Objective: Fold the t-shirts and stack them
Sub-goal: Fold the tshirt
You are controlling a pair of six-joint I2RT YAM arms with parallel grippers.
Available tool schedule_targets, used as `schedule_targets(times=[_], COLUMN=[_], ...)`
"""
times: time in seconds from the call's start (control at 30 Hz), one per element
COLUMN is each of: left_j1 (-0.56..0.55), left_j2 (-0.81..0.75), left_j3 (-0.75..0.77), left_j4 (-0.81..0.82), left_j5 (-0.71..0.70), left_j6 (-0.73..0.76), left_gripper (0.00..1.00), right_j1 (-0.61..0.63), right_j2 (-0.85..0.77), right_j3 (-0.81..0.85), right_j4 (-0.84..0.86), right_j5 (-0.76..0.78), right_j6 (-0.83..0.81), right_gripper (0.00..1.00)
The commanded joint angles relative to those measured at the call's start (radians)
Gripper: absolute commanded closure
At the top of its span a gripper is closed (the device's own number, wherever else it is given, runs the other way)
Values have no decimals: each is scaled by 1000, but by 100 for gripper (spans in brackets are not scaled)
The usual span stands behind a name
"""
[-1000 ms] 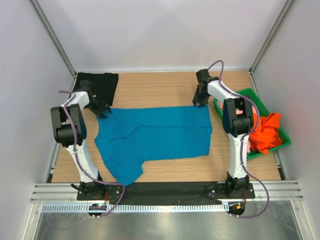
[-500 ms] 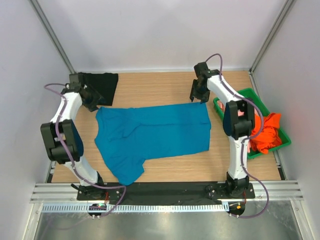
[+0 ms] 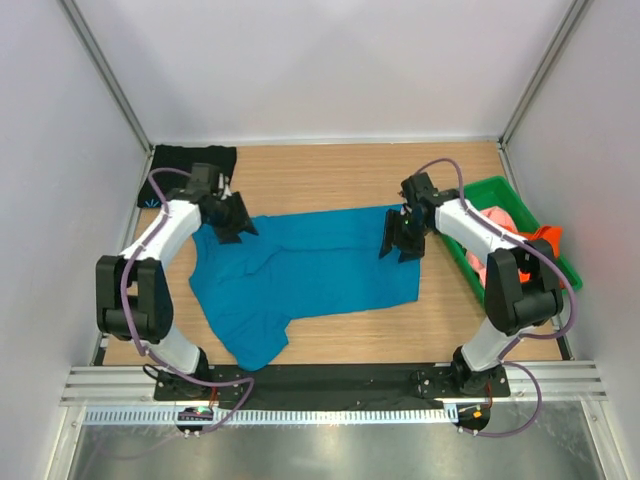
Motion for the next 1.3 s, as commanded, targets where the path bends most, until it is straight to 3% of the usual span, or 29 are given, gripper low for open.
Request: schedule_targets(times=[0.0, 0.33, 0.5, 0.63, 0.87, 1.13, 1.27], left_j1=[-99, -271, -313, -322, -324, -324, -322], left_j2=[-3, 124, 190, 170, 107, 86, 83], left_j3=[10, 32, 55, 78, 99, 101, 113], left_j4=[-46, -82, -81, -95, -118, -128, -136], left_j5=[-12, -194, -260, -257, -182, -184, -193], left_j6=[104, 197, 184, 183, 186, 187, 195], left_gripper=[48, 48, 57, 55, 53, 52, 52], right_j1=[4, -69, -109, -143, -189, -183, -135], right_j2=[-66, -233, -304, -333, -312, -259, -249], right_j3=[-89, -312, -373, -437, -533, -496, -377], right_j4=[93, 104, 81, 78, 194, 270, 288], right_j5=[-76, -59, -29, -35, -93, -113, -131], right_j6=[61, 107, 122, 142, 150, 130, 121], right_gripper=[41, 41, 41, 44, 40, 46, 48])
